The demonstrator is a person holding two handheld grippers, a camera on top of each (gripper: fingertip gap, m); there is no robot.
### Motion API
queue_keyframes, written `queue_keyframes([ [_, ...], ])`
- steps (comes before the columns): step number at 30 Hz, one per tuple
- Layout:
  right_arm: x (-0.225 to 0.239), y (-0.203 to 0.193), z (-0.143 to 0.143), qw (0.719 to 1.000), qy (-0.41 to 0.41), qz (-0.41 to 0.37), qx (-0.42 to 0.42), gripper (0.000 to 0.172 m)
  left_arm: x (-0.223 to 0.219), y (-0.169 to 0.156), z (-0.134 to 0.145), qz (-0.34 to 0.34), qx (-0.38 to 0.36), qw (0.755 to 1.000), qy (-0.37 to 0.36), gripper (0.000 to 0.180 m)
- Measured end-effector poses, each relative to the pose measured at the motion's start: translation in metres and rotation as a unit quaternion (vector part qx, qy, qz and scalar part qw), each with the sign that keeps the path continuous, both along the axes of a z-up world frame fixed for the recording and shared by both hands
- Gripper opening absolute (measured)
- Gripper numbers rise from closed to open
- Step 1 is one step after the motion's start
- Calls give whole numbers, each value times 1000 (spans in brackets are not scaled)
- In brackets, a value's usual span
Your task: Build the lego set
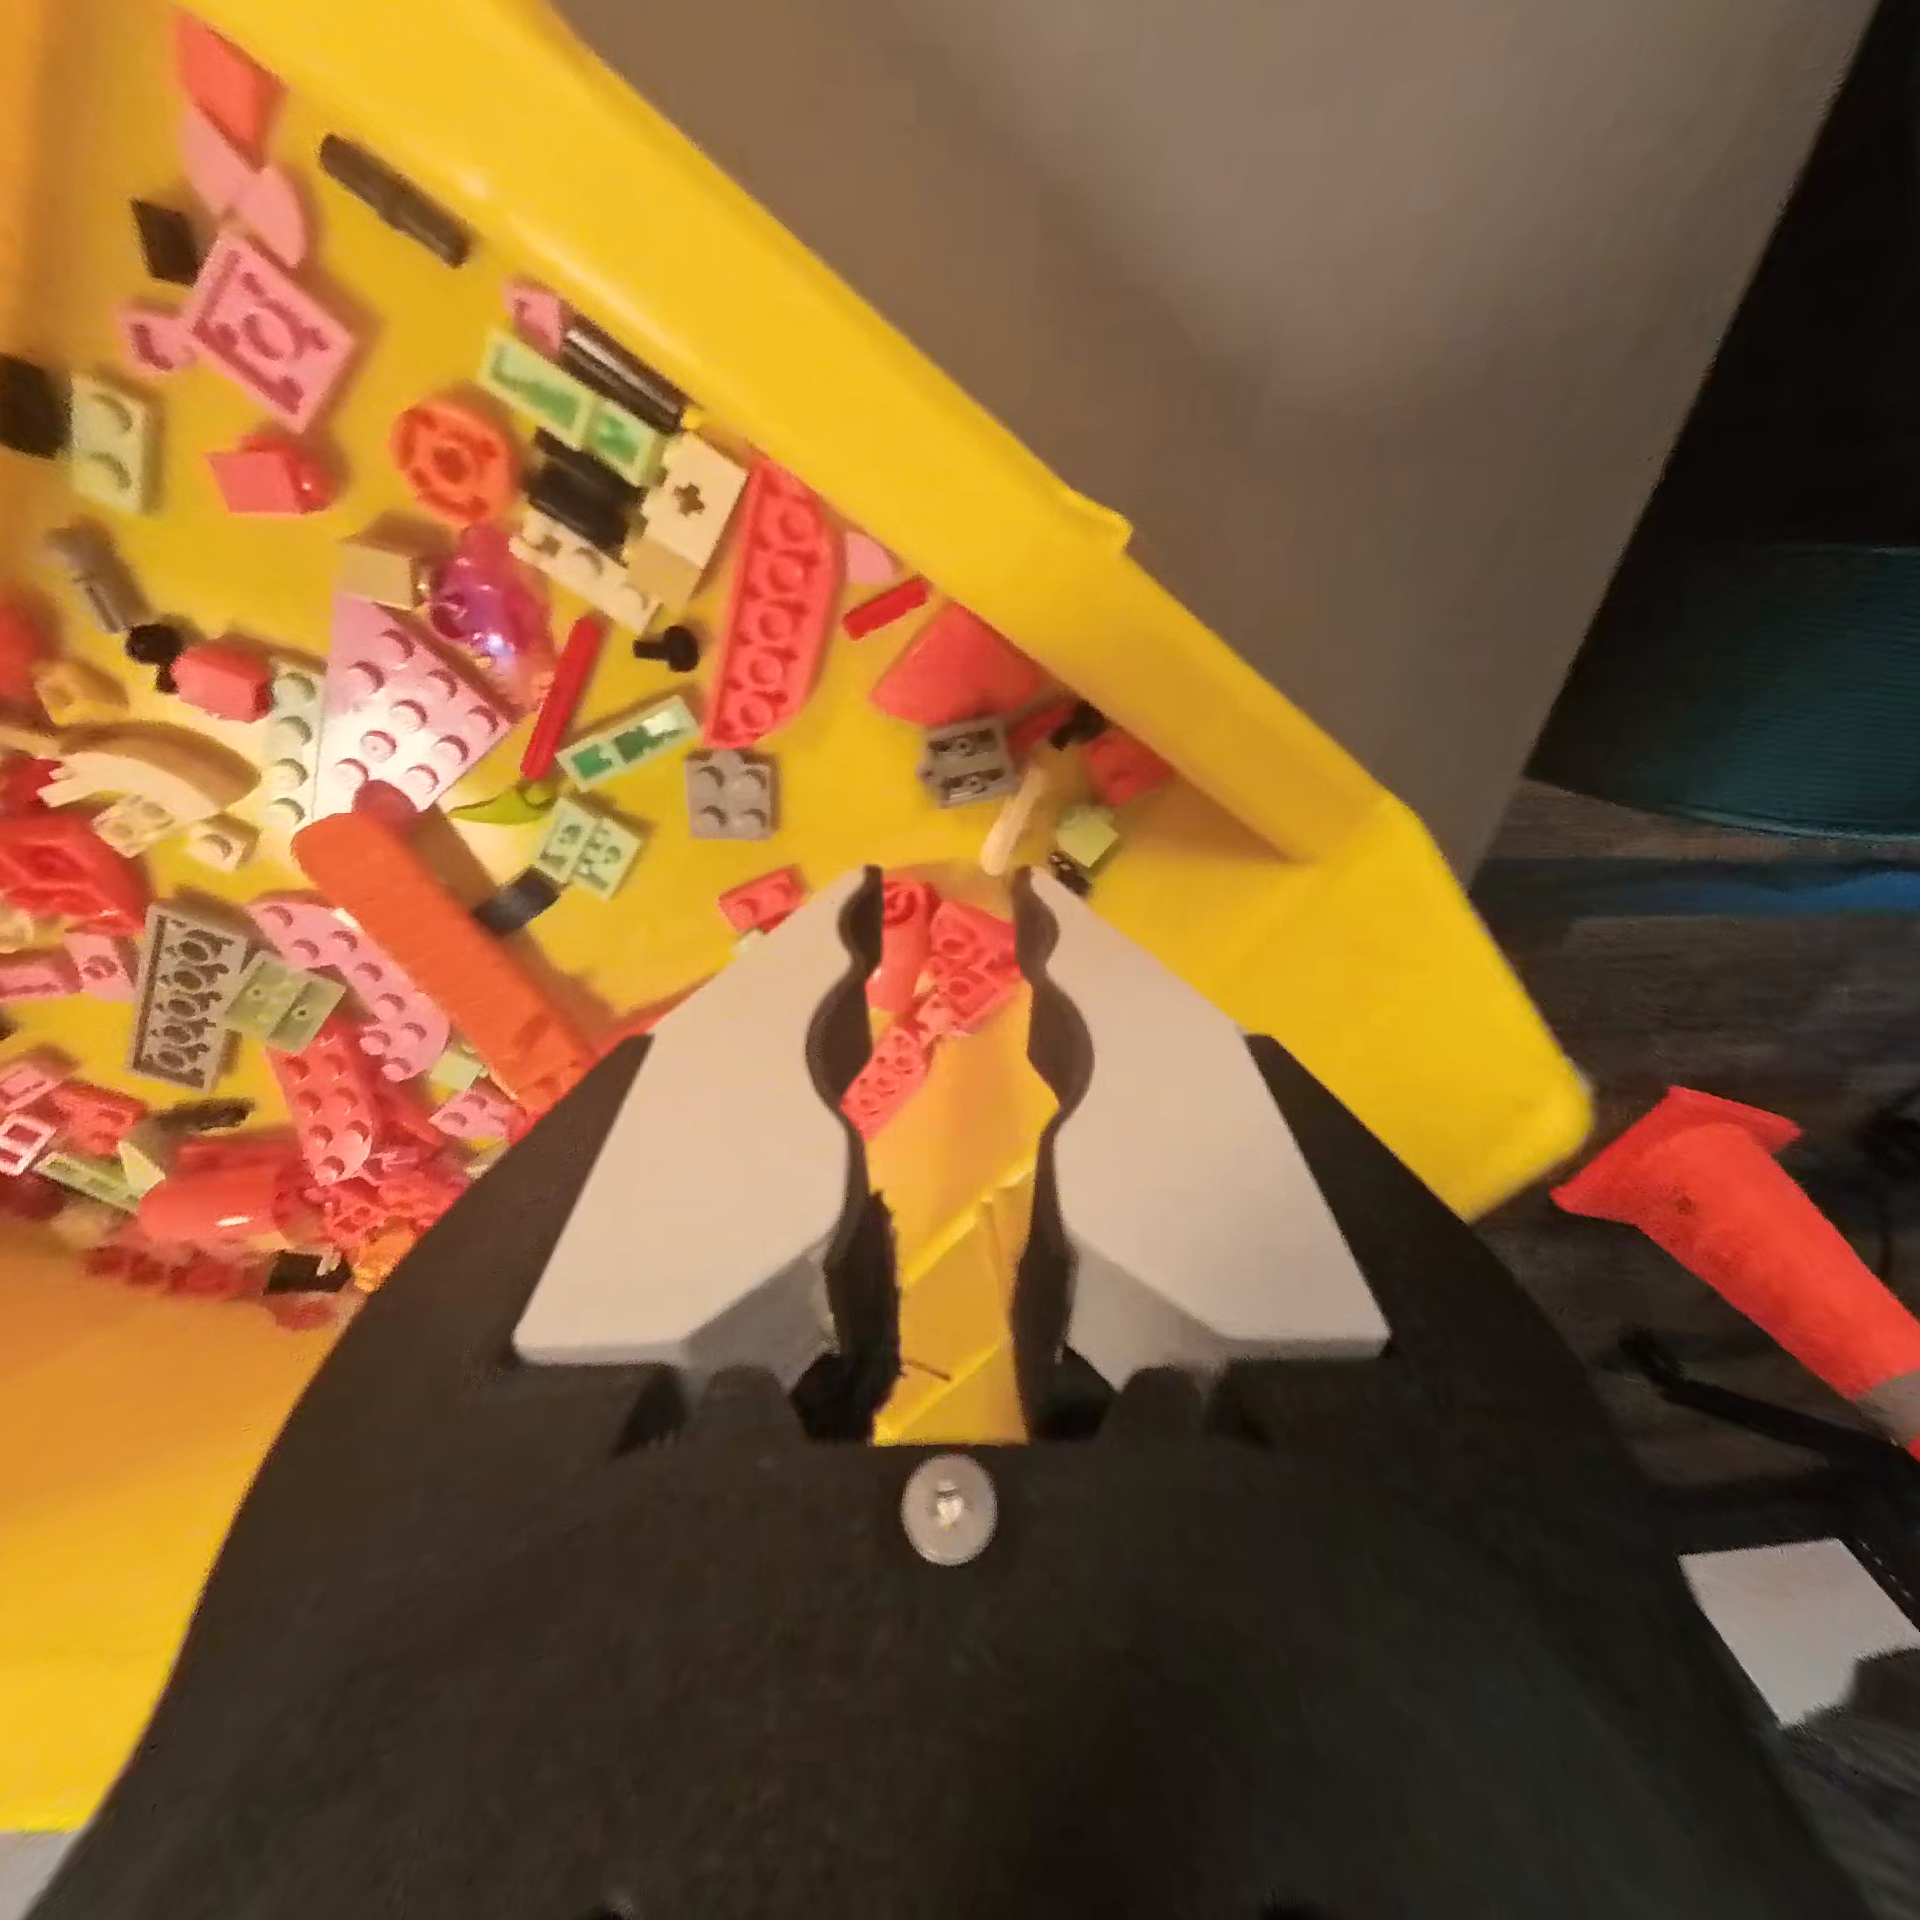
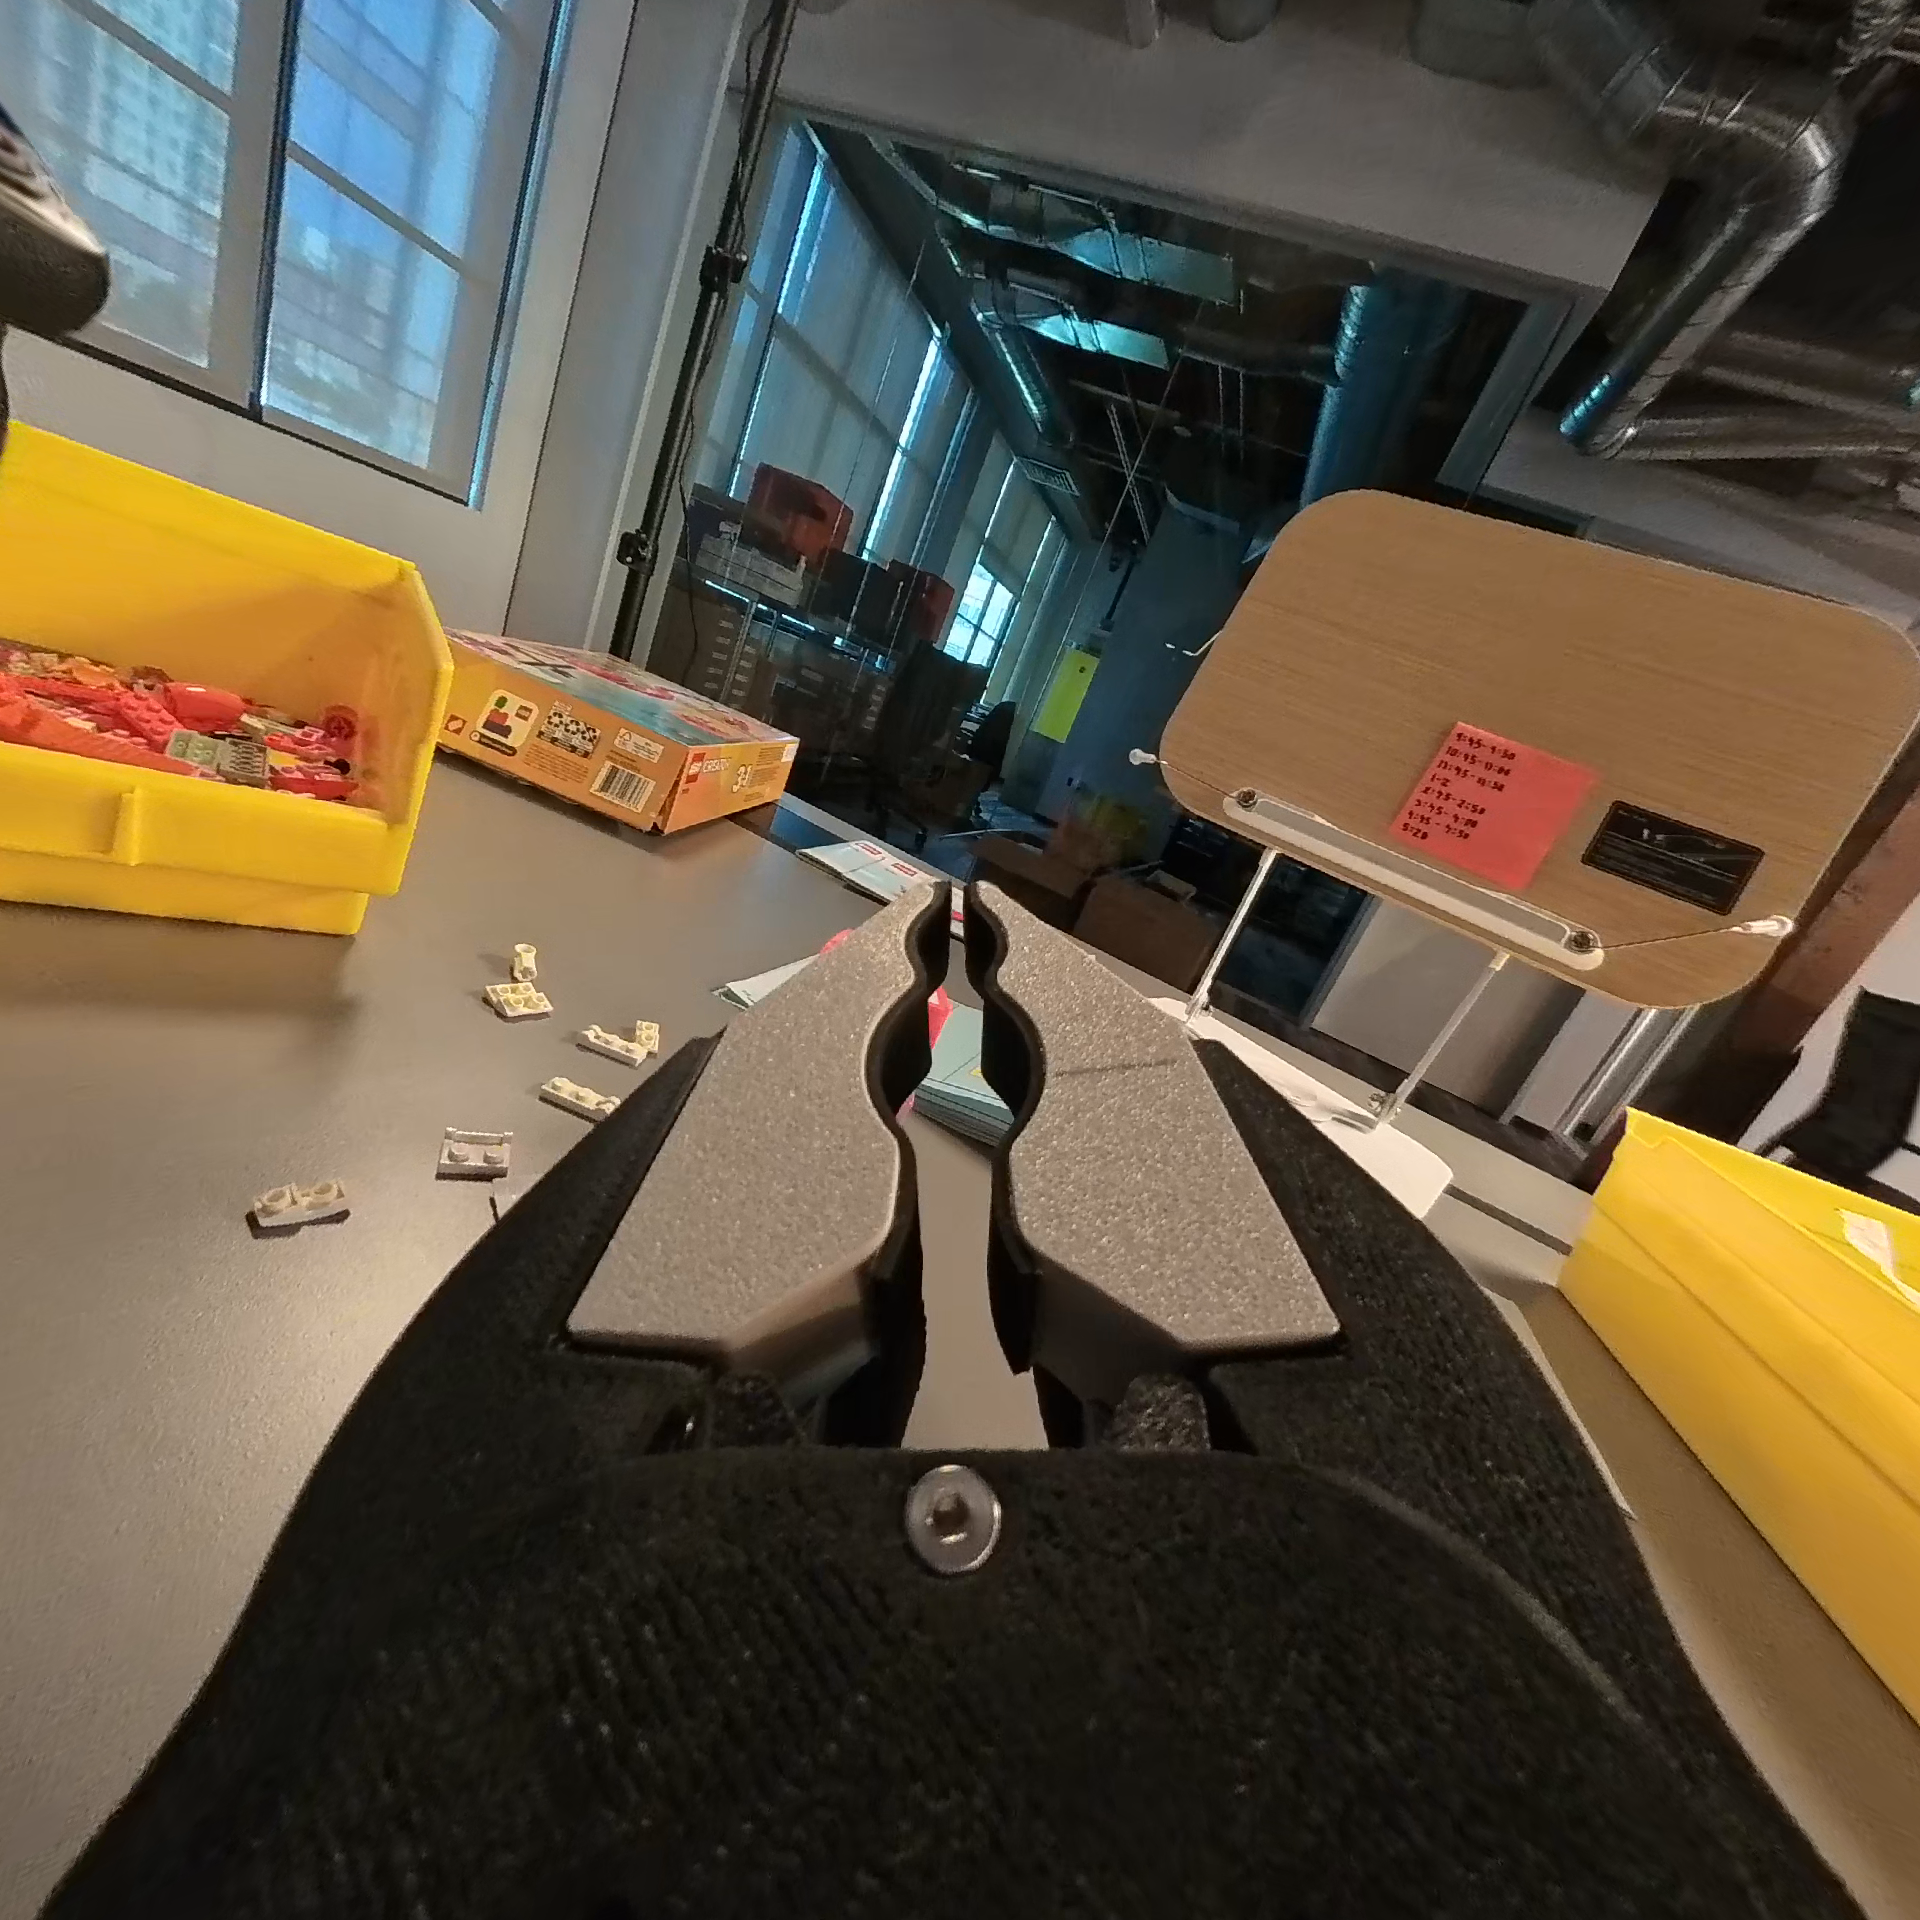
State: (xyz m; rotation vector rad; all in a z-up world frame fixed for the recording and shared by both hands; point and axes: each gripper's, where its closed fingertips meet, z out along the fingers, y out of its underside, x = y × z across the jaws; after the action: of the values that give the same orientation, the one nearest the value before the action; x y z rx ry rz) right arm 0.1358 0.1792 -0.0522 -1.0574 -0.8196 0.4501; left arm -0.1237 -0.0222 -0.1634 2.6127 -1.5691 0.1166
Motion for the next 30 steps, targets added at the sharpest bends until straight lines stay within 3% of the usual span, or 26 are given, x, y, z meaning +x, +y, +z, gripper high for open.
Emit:
queue_keyframes([
  [5, 0, 1, -1, 1000, -2, -1, 0, 0, 21, -11, 6, -1, -57, 997, -52, 25],
  [16, 1, 1, 0, 1000, -1, -1, 0, 0, 7, -14, -14, 2, -100, 995, 19, 20],
  [19, 0, 0, 0, 1000, -3, 0, 1, 0, 9, -16, -12, 4, -107, 994, 13, 4],
  [24, 1, 0, 1, 1000, -1, 0, 3, 0, 2, -10, -11, 11, -65, 998, 25, 0],
  [30, 1, -1, 1, 1000, -1, 1, 5, 0, 2, 8, 2, 76, 20, 997, -16, 0],
])
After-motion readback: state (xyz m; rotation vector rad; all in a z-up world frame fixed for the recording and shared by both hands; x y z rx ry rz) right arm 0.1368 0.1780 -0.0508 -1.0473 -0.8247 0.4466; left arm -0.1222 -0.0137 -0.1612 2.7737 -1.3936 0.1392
